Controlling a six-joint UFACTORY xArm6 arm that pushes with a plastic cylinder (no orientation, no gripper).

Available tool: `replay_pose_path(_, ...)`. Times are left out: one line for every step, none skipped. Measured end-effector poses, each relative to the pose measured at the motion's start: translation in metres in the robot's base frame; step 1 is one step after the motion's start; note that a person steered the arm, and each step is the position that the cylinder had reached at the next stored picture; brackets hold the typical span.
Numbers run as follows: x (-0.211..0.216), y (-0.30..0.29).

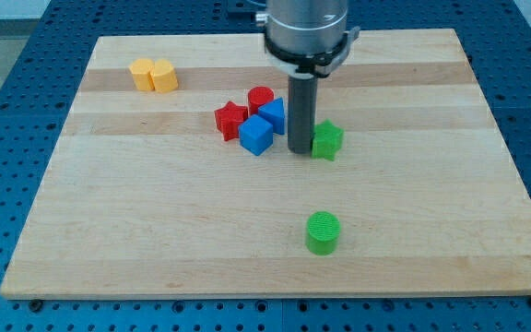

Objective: Push the green star closer to the blue blocks

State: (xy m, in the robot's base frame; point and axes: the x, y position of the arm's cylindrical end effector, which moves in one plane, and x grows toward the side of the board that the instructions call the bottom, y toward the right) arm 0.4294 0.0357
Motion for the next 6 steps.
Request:
replay_pose_path(0.021, 0.002)
replay_pose_path(0.059, 0.011)
replay_pose_path(0.057, 0.060)
replay_pose_path(0.028, 0.083)
replay_pose_path(0.023, 0.052)
replay_pose_path(0.023, 0.015)
